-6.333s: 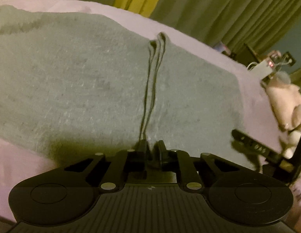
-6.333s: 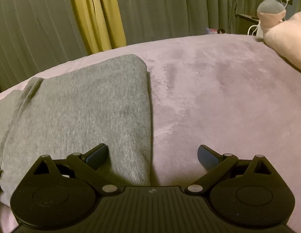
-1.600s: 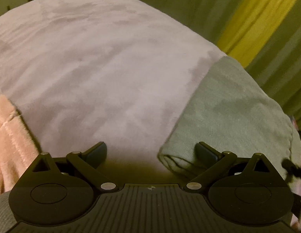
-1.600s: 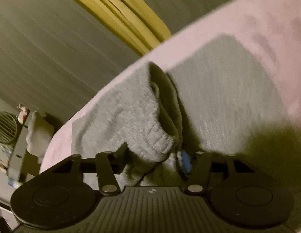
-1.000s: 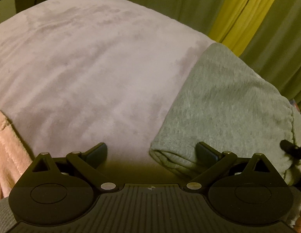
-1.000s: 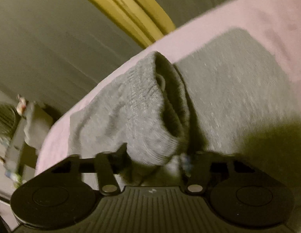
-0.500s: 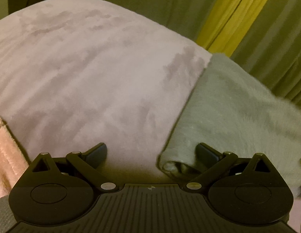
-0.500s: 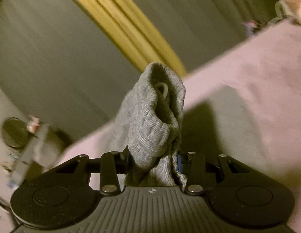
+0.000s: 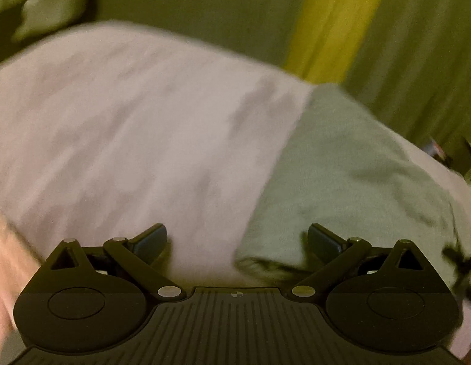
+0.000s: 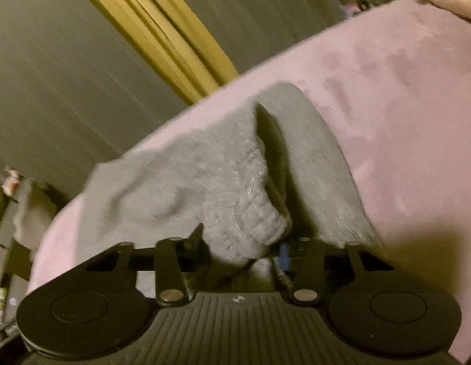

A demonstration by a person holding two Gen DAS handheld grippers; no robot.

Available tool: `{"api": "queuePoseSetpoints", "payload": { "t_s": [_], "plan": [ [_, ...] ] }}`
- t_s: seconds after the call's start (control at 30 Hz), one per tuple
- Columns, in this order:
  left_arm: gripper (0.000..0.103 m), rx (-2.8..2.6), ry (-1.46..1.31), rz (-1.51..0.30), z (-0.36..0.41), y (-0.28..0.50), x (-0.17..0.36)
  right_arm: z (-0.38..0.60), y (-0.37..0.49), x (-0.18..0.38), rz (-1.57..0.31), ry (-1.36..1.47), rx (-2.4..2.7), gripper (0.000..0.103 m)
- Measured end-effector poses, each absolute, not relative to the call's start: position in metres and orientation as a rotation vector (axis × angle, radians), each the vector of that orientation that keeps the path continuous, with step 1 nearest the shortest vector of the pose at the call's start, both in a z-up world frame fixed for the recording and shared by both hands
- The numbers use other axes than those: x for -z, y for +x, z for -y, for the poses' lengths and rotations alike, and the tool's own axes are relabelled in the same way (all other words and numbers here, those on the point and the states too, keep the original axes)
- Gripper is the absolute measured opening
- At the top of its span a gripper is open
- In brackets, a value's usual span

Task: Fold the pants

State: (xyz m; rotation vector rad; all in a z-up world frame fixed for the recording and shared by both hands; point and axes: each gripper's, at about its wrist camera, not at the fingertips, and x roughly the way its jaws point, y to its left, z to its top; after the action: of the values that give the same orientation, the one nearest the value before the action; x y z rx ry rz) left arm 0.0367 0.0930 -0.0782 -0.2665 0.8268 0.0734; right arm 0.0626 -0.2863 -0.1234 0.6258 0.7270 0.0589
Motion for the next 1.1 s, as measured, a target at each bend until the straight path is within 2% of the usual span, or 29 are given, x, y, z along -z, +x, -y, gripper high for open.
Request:
{"api": "queuePoseSetpoints", "payload": {
  "t_s": [0.13,0.2,0.27,0.37,0.4,0.53,0.57,0.6,0.63,0.7,0.8,0.93,1.03,1.1],
  "plan": [
    [0.102,0.031,0.064,-0.76,-0.048,0.051,0.061,0.289,0.063,0.11,-0.666,0.568,-0.084,0.04],
    [0.102,0.011,0.225,-0.748,-0.03,0.06,0.065,0.281,0.071,0.115,-0.73,0.447,0.005,0.051],
    [0.102,0.006,0.319,-0.742,-0.02,0.068,0.067,0.28,0.07,0.118,-0.765,0.383,0.032,0.054],
    [0.102,0.071,0.295,-0.712,-0.018,0.073,0.058,0.288,0.063,0.102,-0.736,0.41,0.075,0.073],
    [0.102,0.093,0.271,-0.709,-0.017,0.076,0.054,0.294,0.058,0.099,-0.719,0.417,0.097,0.074],
    [0.102,0.166,0.211,-0.725,-0.004,0.091,0.048,0.291,0.054,0.076,-0.595,0.368,0.122,0.073],
    [0.102,0.201,0.196,-0.731,0.001,0.094,0.049,0.285,0.053,0.074,-0.552,0.33,0.088,0.062],
    [0.102,0.238,0.18,-0.734,0.005,0.095,0.054,0.284,0.054,0.075,-0.525,0.323,0.036,0.038],
    [0.102,0.285,0.166,-0.74,0.008,0.097,0.06,0.28,0.053,0.076,-0.508,0.336,-0.019,0.034],
    [0.102,0.317,0.188,-0.83,0.013,0.103,0.081,0.277,0.059,0.087,-0.526,0.356,-0.087,0.031],
    [0.102,0.31,0.253,-0.869,0.009,0.097,0.11,0.263,0.071,0.112,-0.647,0.209,-0.095,0.028],
    [0.102,0.319,0.202,-0.833,-0.007,0.086,0.11,0.249,0.066,0.121,-0.629,0.021,-0.101,0.029],
    [0.102,0.302,0.174,-0.837,-0.014,0.082,0.109,0.239,0.062,0.121,-0.615,-0.017,-0.101,0.037],
    [0.102,0.294,0.177,-0.836,-0.015,0.078,0.11,0.234,0.055,0.117,-0.607,-0.052,-0.116,0.05]
  ]
}}
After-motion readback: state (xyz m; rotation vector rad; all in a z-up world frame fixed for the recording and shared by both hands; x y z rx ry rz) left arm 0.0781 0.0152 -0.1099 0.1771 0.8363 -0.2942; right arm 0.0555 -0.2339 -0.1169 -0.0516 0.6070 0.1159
